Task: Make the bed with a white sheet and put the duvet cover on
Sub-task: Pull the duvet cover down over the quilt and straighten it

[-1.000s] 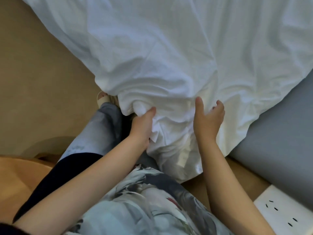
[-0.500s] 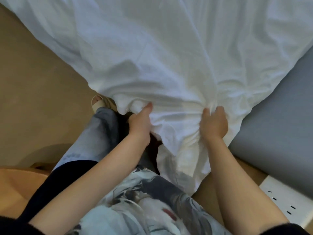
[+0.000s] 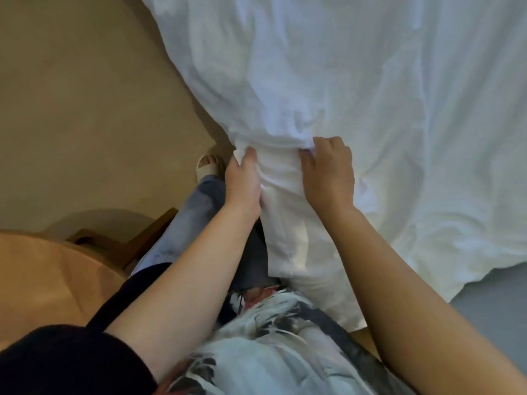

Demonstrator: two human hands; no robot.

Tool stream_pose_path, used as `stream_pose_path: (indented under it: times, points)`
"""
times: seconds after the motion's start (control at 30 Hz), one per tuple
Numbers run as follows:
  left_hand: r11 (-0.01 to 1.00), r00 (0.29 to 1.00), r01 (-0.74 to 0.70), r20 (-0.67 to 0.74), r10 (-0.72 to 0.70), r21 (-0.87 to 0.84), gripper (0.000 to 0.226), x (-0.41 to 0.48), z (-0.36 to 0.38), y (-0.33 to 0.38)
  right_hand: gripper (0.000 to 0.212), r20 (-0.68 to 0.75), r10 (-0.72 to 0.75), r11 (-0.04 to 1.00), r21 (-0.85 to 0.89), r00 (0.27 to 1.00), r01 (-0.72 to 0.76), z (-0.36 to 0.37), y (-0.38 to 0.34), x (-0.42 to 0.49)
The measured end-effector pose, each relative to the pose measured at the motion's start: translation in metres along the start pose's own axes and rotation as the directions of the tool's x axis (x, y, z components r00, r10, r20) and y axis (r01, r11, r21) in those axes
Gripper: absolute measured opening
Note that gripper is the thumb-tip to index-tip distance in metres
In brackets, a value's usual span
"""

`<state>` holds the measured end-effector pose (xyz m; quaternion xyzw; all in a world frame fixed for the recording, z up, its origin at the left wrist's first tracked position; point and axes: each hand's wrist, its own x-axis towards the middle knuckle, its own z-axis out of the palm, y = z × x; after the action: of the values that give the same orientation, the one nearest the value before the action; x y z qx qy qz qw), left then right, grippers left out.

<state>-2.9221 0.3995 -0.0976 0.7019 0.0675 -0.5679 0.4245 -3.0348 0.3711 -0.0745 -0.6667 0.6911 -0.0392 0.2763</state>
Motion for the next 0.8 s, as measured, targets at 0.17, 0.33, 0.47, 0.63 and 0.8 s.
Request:
stream_pose_path:
  times: [0.17,0.33,0.47,0.63,0.8]
  points:
    - [0.912,0.917,-0.349,0.280,0.284,0.217,0.036,-0.031,-0.016,-0.008,0.037,-0.229,0.265,0.863,0.490,0.937,-0.124,-0.033,0.003,0.020]
    - [0.957,0.949,0.281,0.127,-0.287,0.068,0.019,-0.008,0.014,0.007,0.046,-0.311,0.362,0.880,0.423,0.879,-0.213,-0.046,0.010,0.038]
    - [0.954,0.918,0.171,0.313,-0.245,0.244,0.072,-0.006,0.036,-0.004,0.044,-0.294,0.288,0.921,0.346,0.911,-0.180,-0.041,0.008,0.052]
    - [0.978,0.950,0.002,0.304,-0.067,0.211,0.039,-0.028,0.041,-0.011,0.042,-0.311,0.251,0.958,0.215,0.917,-0.189,-0.049,0.011,0.065]
    - [0.962,0.940,0.262,0.249,-0.235,-0.081,0.008,-0.048,-0.013,-0.029,0.033,-0.284,0.386,0.920,0.196,0.878,-0.340,-0.025,0.022,0.048]
